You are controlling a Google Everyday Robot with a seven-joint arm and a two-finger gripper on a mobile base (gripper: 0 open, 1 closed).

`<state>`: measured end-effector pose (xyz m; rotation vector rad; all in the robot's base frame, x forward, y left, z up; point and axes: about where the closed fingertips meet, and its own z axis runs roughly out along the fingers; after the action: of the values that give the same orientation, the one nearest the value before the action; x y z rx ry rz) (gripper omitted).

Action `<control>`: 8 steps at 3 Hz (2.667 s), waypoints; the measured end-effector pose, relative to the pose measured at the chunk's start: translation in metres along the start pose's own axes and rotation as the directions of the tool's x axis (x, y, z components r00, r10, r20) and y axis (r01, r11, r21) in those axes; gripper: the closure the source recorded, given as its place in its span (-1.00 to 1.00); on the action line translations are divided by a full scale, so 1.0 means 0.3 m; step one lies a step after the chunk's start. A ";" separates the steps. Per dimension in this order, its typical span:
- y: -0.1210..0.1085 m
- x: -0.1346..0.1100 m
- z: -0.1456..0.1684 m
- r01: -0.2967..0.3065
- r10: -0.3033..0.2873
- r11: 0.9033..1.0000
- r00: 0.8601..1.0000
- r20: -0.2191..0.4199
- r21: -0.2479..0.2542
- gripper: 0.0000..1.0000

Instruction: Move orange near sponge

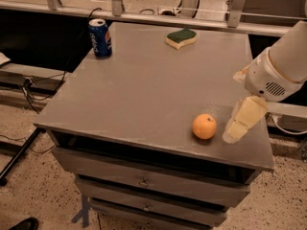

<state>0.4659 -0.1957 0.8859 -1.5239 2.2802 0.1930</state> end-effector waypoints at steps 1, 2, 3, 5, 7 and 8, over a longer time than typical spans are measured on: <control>0.010 -0.022 0.088 -0.047 0.049 0.998 0.996 0.069 -0.032 -1.00; 0.027 -0.060 0.137 -0.068 0.074 0.996 0.989 0.129 -0.057 -1.00; 0.054 -0.094 0.176 -0.078 0.090 0.994 0.981 0.173 -0.074 -0.70; 0.074 -0.112 0.205 -0.092 0.107 0.993 0.971 0.212 -0.081 0.22; -0.070 -0.119 -0.001 -0.060 0.037 0.994 0.972 0.230 0.094 1.00; -0.070 -0.119 -0.001 -0.060 0.037 0.994 0.972 0.230 0.094 1.00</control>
Offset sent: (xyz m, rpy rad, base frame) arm 0.0127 0.0516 -0.0419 0.2494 0.0168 -0.0449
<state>0.4967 -0.1736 0.9023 -1.3230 2.1141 0.2492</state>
